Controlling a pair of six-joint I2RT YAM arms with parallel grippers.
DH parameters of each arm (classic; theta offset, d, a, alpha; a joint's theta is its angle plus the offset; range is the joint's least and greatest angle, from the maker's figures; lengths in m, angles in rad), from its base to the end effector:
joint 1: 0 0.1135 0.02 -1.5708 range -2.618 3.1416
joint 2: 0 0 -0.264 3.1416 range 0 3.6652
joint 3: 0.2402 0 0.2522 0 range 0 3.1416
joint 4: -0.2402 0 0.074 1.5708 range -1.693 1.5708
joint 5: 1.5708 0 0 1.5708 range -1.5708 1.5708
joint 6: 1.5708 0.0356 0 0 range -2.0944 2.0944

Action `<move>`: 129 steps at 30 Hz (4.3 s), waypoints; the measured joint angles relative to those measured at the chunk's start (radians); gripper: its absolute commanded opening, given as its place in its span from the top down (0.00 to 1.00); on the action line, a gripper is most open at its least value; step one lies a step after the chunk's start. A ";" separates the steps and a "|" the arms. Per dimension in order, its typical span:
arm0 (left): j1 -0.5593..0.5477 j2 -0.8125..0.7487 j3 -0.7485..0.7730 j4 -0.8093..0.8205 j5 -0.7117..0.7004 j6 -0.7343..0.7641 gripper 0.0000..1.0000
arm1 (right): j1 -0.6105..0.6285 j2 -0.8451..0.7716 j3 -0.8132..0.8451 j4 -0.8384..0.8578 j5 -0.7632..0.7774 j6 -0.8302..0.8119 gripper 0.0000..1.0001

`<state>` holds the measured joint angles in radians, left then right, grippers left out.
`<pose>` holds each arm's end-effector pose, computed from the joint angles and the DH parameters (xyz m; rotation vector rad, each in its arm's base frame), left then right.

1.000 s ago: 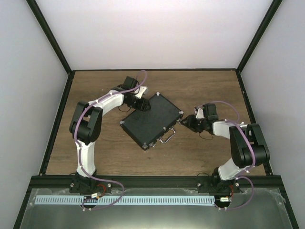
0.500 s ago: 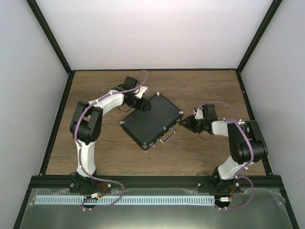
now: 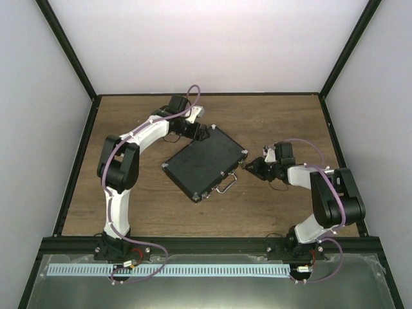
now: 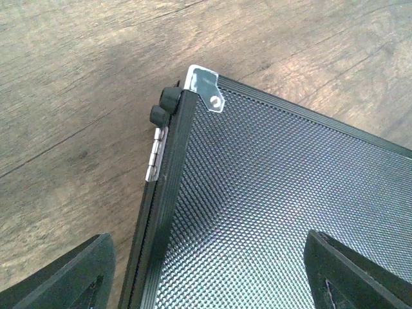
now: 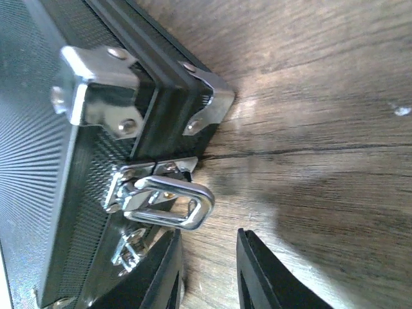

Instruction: Pack up texas hold em set

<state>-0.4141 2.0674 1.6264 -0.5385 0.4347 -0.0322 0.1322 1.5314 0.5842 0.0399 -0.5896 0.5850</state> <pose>0.4079 -0.1957 0.2071 0.6569 2.4880 -0.7260 0.2602 0.0546 0.1319 0.3107 2.5300 1.0273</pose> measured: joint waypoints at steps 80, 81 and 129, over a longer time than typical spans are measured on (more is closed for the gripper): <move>0.120 -0.346 -0.356 0.065 -0.158 -0.076 0.00 | -0.005 -0.148 0.031 -0.105 0.073 -0.089 0.47; 0.135 -0.383 -0.399 0.082 -0.155 -0.091 0.00 | -0.002 -0.186 0.016 -0.122 0.065 -0.082 0.44; 0.207 -0.507 -0.811 0.313 0.023 -0.262 0.21 | 0.655 -0.114 -0.083 0.067 0.072 0.311 0.48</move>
<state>-0.2070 1.5608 0.8158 -0.2253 0.4572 -0.2939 0.7868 1.4174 0.5014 0.1066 -0.5171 0.8959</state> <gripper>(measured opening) 0.795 0.523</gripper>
